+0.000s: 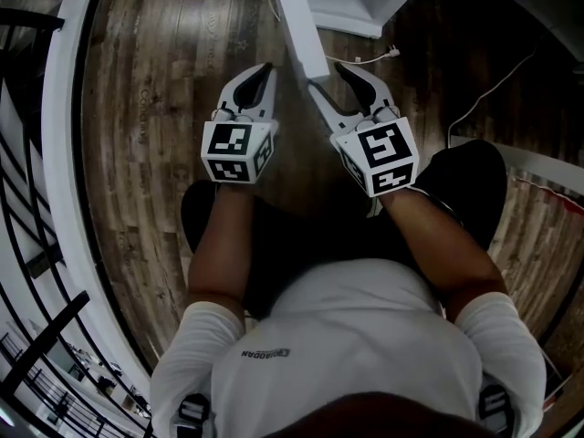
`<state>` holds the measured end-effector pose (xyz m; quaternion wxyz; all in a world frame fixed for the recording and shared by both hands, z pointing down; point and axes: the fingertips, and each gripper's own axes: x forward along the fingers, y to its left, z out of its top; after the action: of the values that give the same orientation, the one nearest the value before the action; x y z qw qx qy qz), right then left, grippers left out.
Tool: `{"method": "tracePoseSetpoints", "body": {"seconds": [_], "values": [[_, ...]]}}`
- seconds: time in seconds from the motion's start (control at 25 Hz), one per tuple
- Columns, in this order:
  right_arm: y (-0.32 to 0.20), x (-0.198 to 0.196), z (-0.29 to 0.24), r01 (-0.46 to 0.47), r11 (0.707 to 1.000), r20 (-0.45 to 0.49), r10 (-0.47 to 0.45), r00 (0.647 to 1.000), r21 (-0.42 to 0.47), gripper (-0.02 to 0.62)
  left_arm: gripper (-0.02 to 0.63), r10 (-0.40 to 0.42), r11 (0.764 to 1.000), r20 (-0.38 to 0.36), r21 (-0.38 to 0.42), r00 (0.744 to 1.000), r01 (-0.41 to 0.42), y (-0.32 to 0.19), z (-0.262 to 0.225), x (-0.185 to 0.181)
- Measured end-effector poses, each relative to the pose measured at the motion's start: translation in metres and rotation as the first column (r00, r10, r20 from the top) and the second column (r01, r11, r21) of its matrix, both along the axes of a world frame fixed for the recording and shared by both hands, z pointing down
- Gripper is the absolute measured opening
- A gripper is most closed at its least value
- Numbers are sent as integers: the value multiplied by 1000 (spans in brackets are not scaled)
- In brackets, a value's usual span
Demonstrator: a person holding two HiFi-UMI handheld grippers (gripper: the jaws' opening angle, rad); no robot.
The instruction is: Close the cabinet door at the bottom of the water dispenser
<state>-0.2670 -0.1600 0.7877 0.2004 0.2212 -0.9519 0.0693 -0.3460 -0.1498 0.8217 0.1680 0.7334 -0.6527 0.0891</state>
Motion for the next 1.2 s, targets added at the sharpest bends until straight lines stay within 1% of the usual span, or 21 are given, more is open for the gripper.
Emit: {"method": "tracePoseSetpoints", "body": {"seconds": [0.12,0.24,0.4,0.6,0.76,1.12,1.2], "values": [[3,-5,2,-7,1000,-15,7,1000,20,207,-5,-1,1000,0,-8,1000,1,0,2,-2],[-1,-11,6,-25,1000,-32,25,999,13,219,-5,-13,1000,-7,-4,1000,13,1,1,-8],[-3,-13,9,-22,999,-48,23,999,27,219,-5,-15,1000,-6,2,1000,16,1,-1,-9],[-5,-12,18,-21,1000,-59,21,998,2,218,-4,-3,1000,-10,6,1000,3,1,-2,-7],[0,-16,20,3,1000,-58,-3,998,6,218,-5,19,1000,11,9,1000,-19,0,-3,1],[-16,-3,25,-22,1000,-82,22,996,-4,216,-5,32,999,7,2,999,-32,-2,-1,4],[-20,5,26,-41,999,-83,40,996,-20,216,-5,32,999,3,-2,999,-32,-2,0,4]]}}
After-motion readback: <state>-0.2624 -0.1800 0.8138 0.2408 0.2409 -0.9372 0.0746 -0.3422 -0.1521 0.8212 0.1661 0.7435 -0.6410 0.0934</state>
